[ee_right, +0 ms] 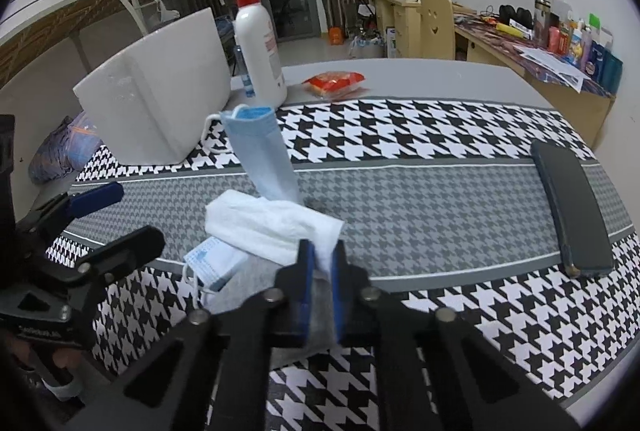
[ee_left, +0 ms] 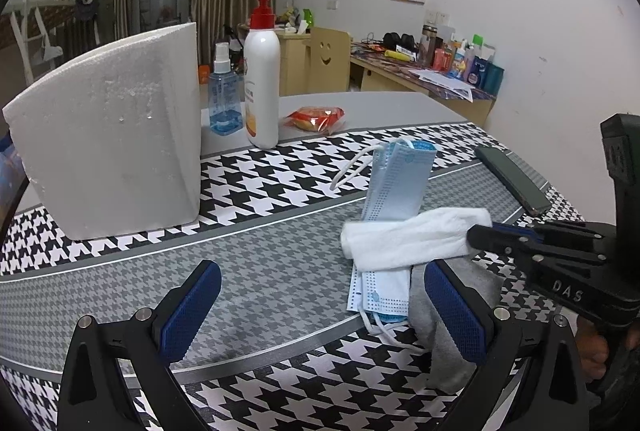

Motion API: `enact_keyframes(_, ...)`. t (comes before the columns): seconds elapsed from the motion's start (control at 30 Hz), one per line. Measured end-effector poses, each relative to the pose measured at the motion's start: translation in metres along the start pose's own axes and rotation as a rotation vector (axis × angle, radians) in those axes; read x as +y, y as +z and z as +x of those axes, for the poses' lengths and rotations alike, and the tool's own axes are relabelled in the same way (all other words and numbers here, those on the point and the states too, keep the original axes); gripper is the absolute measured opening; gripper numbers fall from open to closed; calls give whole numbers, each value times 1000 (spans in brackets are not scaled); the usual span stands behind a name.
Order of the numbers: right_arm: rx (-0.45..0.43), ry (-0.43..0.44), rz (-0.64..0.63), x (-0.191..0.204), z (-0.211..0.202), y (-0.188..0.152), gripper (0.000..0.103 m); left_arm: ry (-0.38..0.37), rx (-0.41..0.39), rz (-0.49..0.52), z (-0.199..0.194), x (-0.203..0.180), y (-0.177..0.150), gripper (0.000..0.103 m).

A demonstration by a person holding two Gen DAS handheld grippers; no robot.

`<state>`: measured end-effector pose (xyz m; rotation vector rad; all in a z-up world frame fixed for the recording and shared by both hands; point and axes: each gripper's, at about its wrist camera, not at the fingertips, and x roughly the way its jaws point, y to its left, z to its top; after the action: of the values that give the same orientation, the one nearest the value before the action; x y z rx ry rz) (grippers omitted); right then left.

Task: Organize soft objects
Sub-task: 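Lower the right tool onto the white towel and close it, then lift the white towel with the right tool while the left tool grasps the grey sock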

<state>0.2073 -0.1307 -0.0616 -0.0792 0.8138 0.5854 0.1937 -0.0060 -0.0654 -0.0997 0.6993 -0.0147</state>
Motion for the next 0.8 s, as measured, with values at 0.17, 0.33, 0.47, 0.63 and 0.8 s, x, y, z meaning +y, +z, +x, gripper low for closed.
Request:
enact_keyframes(0.17,-39,-5,14,-3,-15,3,7,-5,0,4,-2,-1,-2,102)
enact_keyframes(0.33,-72,-43,41,-15,-33,0,7,-20,2,8,-4,-5,-3,102)
enact_keyframes(0.47,-62,-106,65,-27,-34,-7,7,-45,5,19,-4,-9,-5,102)
enact_keyframes(0.63,-55,-165,98,-41,-36,-16,7,-87,-4,64,-7,-23,-7,102)
enact_keyframes(0.8,-60,-186,146,-56,-44,-25,7,-146,7,127,-6,-42,-11,102)
